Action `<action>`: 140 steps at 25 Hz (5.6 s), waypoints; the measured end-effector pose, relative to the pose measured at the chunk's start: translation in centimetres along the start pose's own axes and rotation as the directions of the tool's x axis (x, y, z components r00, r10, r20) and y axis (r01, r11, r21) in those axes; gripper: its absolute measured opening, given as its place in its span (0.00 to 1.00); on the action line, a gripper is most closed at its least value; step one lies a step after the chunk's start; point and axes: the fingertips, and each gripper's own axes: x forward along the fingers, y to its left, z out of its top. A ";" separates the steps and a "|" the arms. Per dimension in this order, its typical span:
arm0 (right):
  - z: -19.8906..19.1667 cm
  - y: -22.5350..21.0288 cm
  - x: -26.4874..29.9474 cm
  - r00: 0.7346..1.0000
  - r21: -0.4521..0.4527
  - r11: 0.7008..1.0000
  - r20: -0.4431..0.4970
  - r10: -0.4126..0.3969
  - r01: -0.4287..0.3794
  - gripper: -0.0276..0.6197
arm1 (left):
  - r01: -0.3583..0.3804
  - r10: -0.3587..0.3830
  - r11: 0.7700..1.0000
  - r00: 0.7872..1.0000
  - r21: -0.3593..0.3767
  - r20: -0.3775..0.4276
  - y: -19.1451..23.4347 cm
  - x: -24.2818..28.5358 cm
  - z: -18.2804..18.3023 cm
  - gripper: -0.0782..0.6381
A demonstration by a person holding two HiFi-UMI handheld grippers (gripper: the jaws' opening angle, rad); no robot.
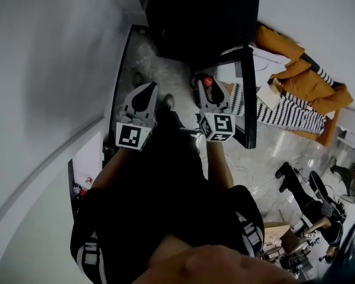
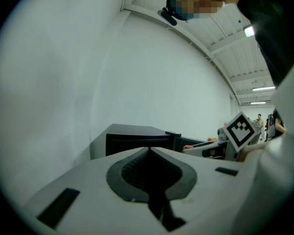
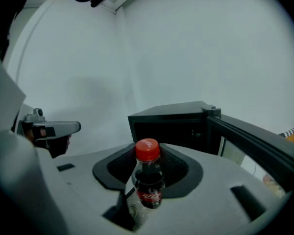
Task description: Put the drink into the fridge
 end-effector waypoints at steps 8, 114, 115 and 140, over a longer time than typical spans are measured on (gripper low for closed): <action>-0.4 -0.7 2.9 0.999 -0.008 0.999 -0.011 -0.035 0.035 0.25 | 0.050 -0.050 0.999 0.999 0.009 0.006 2.0 2.2 0.1 0.12; -18.0 -9.6 35.9 0.989 -0.068 0.997 -0.139 -0.043 0.034 0.25 | 0.011 -0.012 1.000 0.999 0.017 0.040 10.1 12.7 -10.9 0.12; -18.2 -9.7 36.0 0.989 -0.066 0.997 -0.143 -0.044 0.035 0.25 | 0.008 -0.008 1.000 1.000 -0.002 0.030 10.0 12.6 -11.2 0.12; -19.1 -10.0 36.2 0.991 -0.071 0.997 -0.127 -0.049 0.040 0.26 | 0.002 -0.002 1.000 1.000 -0.007 0.030 10.0 12.2 -11.4 0.12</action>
